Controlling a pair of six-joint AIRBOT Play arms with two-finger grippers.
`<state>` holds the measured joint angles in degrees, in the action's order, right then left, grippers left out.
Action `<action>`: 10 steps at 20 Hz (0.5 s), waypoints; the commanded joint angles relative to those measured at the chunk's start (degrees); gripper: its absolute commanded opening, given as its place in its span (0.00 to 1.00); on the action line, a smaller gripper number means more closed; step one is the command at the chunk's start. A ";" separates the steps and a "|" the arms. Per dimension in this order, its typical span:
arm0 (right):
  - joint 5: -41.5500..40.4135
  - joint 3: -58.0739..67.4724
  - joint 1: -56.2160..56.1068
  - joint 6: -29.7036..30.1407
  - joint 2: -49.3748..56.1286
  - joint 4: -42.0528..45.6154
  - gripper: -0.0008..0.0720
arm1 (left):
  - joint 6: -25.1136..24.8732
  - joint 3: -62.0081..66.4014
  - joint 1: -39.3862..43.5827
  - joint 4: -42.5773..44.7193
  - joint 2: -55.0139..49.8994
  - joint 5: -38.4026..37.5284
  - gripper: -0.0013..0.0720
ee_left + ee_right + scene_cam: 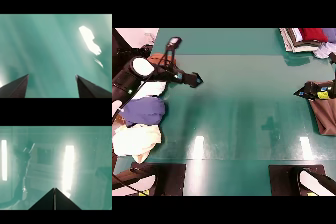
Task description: Fold the shirts.
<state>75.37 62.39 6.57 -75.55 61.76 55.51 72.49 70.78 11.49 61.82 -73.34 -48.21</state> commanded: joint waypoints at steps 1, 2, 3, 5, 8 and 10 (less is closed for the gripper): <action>-0.04 0.04 -0.02 -0.02 -0.04 -0.02 0.03 | 5.84 2.29 -4.59 15.21 -1.95 10.03 0.99; -0.22 0.04 -0.02 -0.02 -0.04 -0.04 0.03 | 6.49 3.82 -7.23 17.46 -3.85 10.23 0.99; -0.22 0.04 -0.02 -0.02 -0.02 -0.02 0.03 | 6.82 5.49 -9.79 18.01 -5.97 10.25 0.99; -0.20 -0.02 -0.02 -0.02 -0.02 -0.02 0.03 | 7.13 9.62 -14.38 17.97 -11.34 10.23 0.99; -0.31 -0.02 -0.02 -0.02 -0.02 0.00 0.03 | 7.37 15.45 -18.67 17.97 -19.80 9.68 0.99; -0.42 -0.02 -0.02 -0.02 -0.02 0.00 0.03 | 7.72 17.88 -19.89 18.01 -24.39 9.25 0.99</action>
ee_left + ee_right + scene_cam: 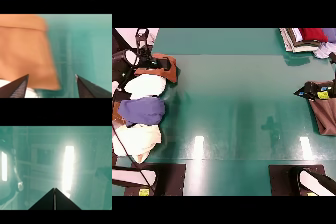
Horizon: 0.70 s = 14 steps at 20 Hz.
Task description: Fold the shirts.
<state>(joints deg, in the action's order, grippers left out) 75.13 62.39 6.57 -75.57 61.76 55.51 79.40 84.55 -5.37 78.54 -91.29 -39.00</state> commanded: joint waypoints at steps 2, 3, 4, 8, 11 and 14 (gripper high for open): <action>-0.15 -0.02 -0.02 0.00 -0.02 0.00 0.03 | 0.76 4.96 -3.02 1.68 -9.66 1.11 0.99; -0.15 -0.02 -0.02 0.00 -0.02 0.00 0.03 | 0.76 5.11 -3.02 1.84 -10.75 1.46 0.99; -0.17 -0.02 -0.02 0.00 -0.02 0.00 0.03 | 0.79 5.20 -3.02 2.16 -11.61 1.62 0.99; -1.27 -0.02 -0.02 0.00 -0.02 0.00 0.03 | 0.72 5.60 -3.02 2.91 -12.57 1.27 0.42; -1.64 -0.02 -0.02 0.00 -0.02 0.00 0.03 | 0.68 8.72 -2.95 2.86 -12.15 -3.48 0.05; -3.72 0.70 0.15 -0.02 -0.04 -0.07 0.03 | 0.68 17.66 -2.95 2.32 -9.84 -13.09 0.05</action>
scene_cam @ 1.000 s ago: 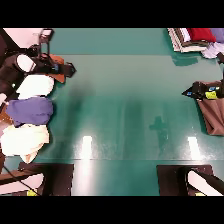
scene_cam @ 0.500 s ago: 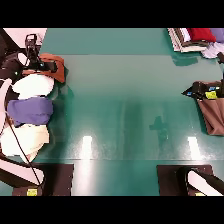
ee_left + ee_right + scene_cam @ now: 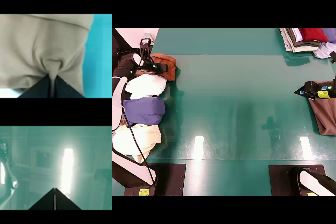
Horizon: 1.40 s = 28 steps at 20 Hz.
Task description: Fold the shirts.
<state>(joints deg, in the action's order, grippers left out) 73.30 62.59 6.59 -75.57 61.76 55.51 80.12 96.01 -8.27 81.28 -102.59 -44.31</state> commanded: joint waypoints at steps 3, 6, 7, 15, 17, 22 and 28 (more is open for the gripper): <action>-5.05 6.47 0.04 -0.02 0.00 -0.44 0.03 | -0.94 17.84 1.97 -0.68 8.46 -12.87 0.05; -6.32 15.76 0.07 -0.02 0.00 -1.01 0.03 | -1.07 23.26 6.19 -0.74 18.99 -13.09 0.05; -6.36 18.58 0.07 -0.02 0.00 -0.98 0.03 | -1.09 23.21 8.31 -0.74 23.02 -12.94 0.05; -4.55 32.87 -0.61 -0.02 -0.04 -1.95 0.03 | -3.15 20.24 29.11 -7.61 36.57 -24.48 0.05; -4.13 33.57 -1.62 -0.02 -0.07 -1.95 0.03 | -3.17 15.08 34.82 -10.93 36.04 -24.22 0.05; -4.09 31.21 -4.11 -0.02 -0.04 -1.90 0.03 | -3.19 5.18 47.19 -14.99 28.09 -23.58 0.05; -2.21 27.91 -4.02 -0.02 -0.04 -1.77 0.03 | -3.98 3.63 49.42 -8.96 20.57 -25.42 0.85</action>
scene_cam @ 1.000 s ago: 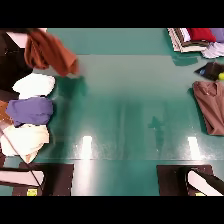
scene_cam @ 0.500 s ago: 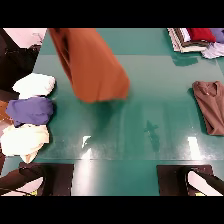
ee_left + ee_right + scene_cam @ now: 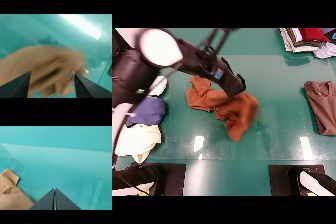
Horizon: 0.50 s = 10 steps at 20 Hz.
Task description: Fold the shirts.
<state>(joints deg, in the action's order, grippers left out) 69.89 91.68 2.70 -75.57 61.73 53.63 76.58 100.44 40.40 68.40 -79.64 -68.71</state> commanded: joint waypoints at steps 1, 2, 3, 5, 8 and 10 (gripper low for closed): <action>1.20 -1.64 -0.15 0.00 -0.02 0.11 0.03 | -0.44 -0.61 -1.07 6.78 -1.92 -1.31 0.85; 1.25 -1.92 -0.13 -0.02 0.00 0.11 0.03 | -0.42 -0.61 -3.43 8.70 -1.33 -1.66 0.85; 1.29 -2.21 -0.13 0.00 -0.02 0.11 0.03 | -0.13 -0.63 -6.69 9.81 -0.87 -2.45 0.85; 1.51 -2.21 -0.15 0.00 0.00 0.11 0.03 | 1.09 -1.44 -14.36 9.81 -0.83 -3.93 0.85; 1.81 -2.21 -0.15 -0.02 0.00 0.13 0.03 | 2.99 -8.15 -25.94 6.88 -0.85 -2.56 0.85; 1.99 -2.21 -0.15 0.00 0.00 0.11 0.03 | 2.95 -15.82 -32.94 2.47 -0.85 -0.07 0.85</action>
<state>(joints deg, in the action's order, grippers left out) 71.42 89.56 2.59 -75.57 61.73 53.74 78.50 92.05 16.99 74.91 -80.47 -70.89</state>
